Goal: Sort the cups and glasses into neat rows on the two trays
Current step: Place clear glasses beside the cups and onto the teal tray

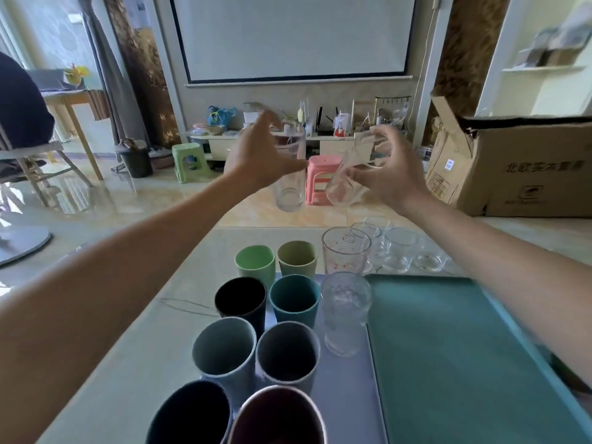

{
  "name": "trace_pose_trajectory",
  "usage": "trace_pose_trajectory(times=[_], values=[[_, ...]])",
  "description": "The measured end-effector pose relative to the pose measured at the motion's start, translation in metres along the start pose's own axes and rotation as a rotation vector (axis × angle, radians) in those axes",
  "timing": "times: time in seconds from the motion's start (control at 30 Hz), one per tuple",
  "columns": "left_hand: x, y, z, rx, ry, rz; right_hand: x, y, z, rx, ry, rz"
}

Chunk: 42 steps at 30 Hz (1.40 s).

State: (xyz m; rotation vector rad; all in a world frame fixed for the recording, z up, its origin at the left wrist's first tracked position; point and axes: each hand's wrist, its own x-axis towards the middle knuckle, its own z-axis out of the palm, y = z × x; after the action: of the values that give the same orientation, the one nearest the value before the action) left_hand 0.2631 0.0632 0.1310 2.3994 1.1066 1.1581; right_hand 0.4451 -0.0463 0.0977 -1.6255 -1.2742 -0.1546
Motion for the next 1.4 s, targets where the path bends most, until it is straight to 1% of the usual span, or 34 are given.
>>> trace_pose_trajectory(times=[0.17, 0.23, 0.33, 0.43, 0.53, 0.7, 0.8, 0.97, 1.07, 1.2, 1.4], values=[[-0.041, 0.051, -0.056, 0.015, 0.018, 0.083, -0.05, -0.028, -0.062, 0.002, 0.055, -0.086], [-0.063, 0.07, -0.071, 0.006, 0.005, 0.114, -0.071, -0.034, -0.085, -0.018, 0.056, -0.064], [-0.093, 0.09, -0.083, -0.009, -0.02, 0.145, -0.11, -0.042, -0.114, -0.049, 0.007, -0.047], [-0.127, 0.108, -0.084, -0.038, -0.124, 0.161, -0.156, -0.042, -0.14, -0.074, -0.044, -0.045], [-0.151, 0.116, -0.075, -0.043, -0.253, 0.161, -0.191, -0.036, -0.157, -0.052, -0.095, 0.003], [-0.175, 0.111, -0.042, -0.031, -0.424, 0.117, -0.229, -0.015, -0.156, 0.014, -0.129, 0.106], [-0.182, 0.1, -0.02, 0.032, -0.489, 0.078, -0.235, -0.007, -0.151, 0.031, -0.203, 0.156], [-0.189, 0.083, 0.008, 0.16, -0.516, 0.039, -0.24, -0.007, -0.141, 0.057, -0.25, 0.166], [-0.191, 0.078, 0.019, 0.195, -0.554, 0.02, -0.244, -0.006, -0.131, 0.007, -0.325, 0.182], [-0.197, 0.069, 0.032, 0.287, -0.595, 0.035, -0.248, -0.009, -0.118, -0.014, -0.41, 0.19], [-0.201, 0.061, 0.041, 0.381, -0.629, 0.049, -0.249, -0.014, -0.107, -0.013, -0.457, 0.188]])
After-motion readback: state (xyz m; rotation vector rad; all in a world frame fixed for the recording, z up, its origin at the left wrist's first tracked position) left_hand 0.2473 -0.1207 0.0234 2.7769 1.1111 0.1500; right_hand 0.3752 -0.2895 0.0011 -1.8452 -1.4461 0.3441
